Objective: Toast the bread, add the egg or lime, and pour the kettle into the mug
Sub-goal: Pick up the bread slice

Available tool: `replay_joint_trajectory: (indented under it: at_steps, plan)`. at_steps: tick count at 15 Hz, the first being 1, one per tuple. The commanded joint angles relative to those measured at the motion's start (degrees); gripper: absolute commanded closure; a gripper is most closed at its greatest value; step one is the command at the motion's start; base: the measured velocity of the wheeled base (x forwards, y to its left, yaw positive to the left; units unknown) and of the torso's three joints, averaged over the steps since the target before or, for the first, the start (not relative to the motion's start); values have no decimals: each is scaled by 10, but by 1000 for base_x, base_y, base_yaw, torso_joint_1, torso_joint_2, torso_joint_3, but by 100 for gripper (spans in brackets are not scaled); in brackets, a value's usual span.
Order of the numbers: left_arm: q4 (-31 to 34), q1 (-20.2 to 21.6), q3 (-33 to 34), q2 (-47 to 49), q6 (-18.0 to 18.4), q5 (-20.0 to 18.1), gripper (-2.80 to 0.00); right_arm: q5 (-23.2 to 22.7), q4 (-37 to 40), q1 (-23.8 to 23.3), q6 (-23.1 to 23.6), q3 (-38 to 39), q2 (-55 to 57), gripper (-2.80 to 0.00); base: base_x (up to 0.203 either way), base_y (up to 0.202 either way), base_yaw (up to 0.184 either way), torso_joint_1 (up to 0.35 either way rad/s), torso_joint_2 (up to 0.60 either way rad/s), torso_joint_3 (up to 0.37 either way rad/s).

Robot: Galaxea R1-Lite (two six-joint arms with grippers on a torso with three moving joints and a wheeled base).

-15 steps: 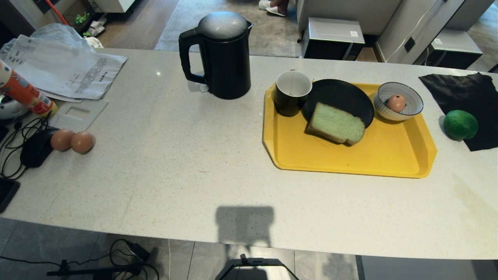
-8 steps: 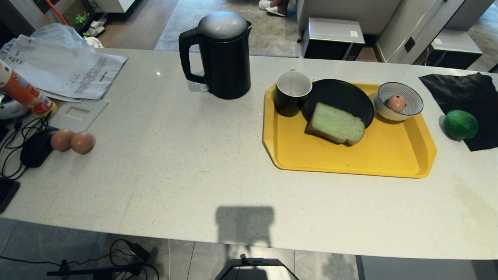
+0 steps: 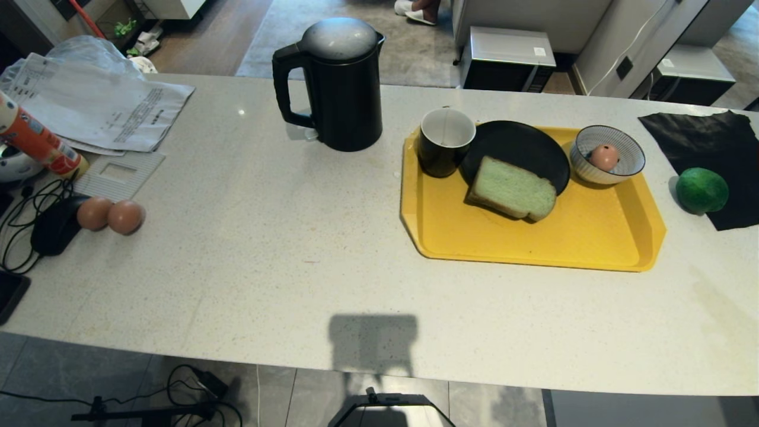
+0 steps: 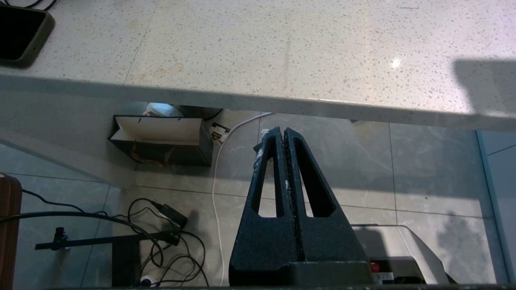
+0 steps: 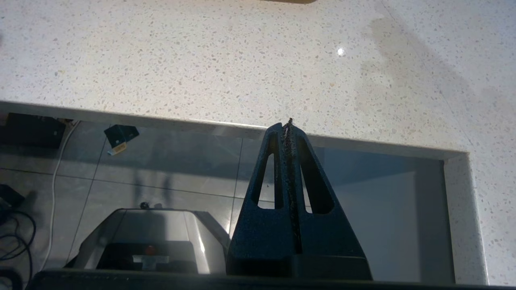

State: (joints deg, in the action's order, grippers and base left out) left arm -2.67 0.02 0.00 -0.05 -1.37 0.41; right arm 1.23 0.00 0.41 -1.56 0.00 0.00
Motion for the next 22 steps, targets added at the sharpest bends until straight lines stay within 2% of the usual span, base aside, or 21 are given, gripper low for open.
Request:
replay_joint_trajectory:
  at_steps: [1,12,15,17,20,22]
  plan:
    - [-1,0,10,0,0,0,0,0,0,0,0,1,0,0,0,0,0,0,0,0]
    - [-1,1,10,0,0,0,0,3,2,0,14,-13,7,0,0,0,0,0,0,0]
    - [-1,0,10,0,0,0,0,-33,61,1,32,-145,80,0,0,0,0,0,0,0]
    - [-1,1,10,0,0,0,0,-53,104,6,36,-200,151,0,0,0,0,0,0,0]
    - [-1,1,10,0,0,0,0,-66,136,60,32,-278,271,0,0,0,0,0,0,0]
    - [-1,0,10,0,0,0,0,-68,177,102,14,-365,345,0,0,0,0,0,0,0]
